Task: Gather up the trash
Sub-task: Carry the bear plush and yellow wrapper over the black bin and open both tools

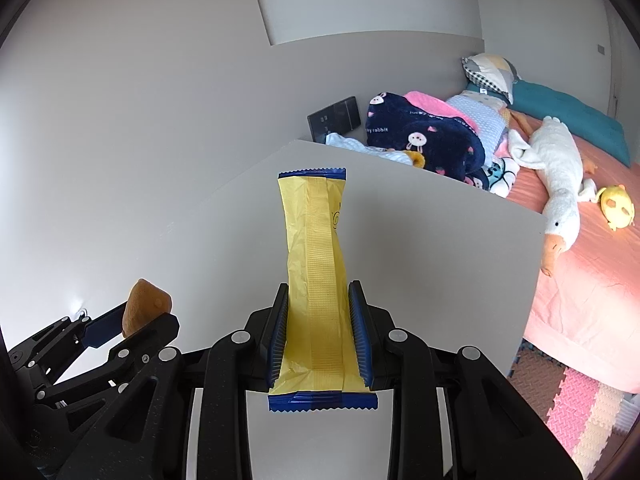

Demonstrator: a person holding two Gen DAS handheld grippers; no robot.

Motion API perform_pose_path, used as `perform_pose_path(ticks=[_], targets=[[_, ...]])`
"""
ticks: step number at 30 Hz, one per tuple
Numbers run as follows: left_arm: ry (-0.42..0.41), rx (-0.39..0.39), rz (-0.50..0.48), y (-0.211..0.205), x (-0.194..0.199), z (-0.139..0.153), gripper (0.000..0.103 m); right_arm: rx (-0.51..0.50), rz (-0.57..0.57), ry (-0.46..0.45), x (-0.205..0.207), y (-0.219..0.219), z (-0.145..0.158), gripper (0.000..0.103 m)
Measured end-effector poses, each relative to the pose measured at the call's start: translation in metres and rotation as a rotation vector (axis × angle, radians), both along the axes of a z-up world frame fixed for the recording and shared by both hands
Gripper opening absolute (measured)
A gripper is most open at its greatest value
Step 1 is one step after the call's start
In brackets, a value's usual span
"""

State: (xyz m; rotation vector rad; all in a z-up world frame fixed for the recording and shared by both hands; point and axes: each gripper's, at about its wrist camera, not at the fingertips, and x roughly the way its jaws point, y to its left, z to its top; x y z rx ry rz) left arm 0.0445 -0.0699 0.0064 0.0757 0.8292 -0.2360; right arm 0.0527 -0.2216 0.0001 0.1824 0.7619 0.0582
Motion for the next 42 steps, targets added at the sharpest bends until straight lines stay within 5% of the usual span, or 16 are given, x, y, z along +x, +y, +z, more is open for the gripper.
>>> perform_pose_path(ticks=[42], targets=[[0.026, -0.029, -0.378, -0.188, -0.112, -0.014, 0.043, -0.081, -0.334, 0.024, -0.175, -0.169, -0.009, 0.031]])
